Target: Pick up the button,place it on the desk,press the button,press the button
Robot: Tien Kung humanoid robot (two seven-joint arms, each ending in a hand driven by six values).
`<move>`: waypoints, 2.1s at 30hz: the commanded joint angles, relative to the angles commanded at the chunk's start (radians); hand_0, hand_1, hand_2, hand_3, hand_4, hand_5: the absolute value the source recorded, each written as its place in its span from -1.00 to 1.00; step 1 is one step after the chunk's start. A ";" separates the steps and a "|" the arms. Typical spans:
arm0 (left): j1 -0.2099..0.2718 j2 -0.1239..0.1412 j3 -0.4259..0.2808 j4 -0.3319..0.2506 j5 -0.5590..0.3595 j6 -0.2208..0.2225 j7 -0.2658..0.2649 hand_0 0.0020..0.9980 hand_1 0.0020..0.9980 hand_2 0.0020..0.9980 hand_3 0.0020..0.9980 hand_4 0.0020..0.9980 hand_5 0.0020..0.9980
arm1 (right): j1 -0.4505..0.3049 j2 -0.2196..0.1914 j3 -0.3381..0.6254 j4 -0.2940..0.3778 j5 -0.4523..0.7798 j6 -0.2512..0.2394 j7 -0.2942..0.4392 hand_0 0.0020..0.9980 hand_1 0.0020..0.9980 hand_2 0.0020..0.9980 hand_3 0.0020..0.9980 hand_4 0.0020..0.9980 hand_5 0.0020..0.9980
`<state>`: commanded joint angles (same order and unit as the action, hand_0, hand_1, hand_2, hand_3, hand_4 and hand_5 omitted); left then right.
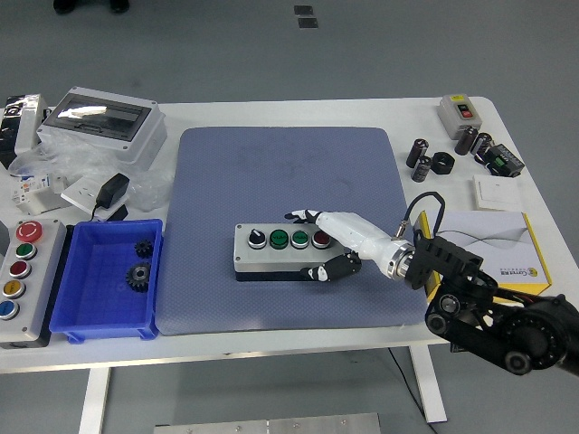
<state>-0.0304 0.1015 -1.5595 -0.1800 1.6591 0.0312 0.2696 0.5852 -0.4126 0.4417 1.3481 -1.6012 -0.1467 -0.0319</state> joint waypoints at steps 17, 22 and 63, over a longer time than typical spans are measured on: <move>0.002 -0.002 -0.005 0.000 0.018 -0.003 0.002 0.24 0.22 0.12 0.22 0.24 -0.32 | -0.003 -0.016 0.022 0.024 -0.002 0.031 0.004 0.74 0.72 0.82 0.93 0.41 -0.83; -0.001 -0.001 -0.007 0.000 0.024 -0.004 0.001 0.24 0.22 0.11 0.22 0.23 -0.32 | -0.002 -0.030 0.036 0.040 0.002 0.064 -0.002 0.76 0.73 0.84 0.95 0.47 -0.78; -0.001 -0.008 -0.004 0.000 0.022 -0.005 0.006 0.23 0.21 0.10 0.20 0.14 -0.47 | -0.061 -0.259 0.354 0.427 0.124 0.427 -0.350 -0.67 -0.29 -0.09 0.55 -0.01 -0.54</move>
<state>-0.0316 0.0933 -1.5637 -0.1800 1.6810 0.0263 0.2757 0.5246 -0.6718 0.7962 1.7749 -1.4772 0.2803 -0.3814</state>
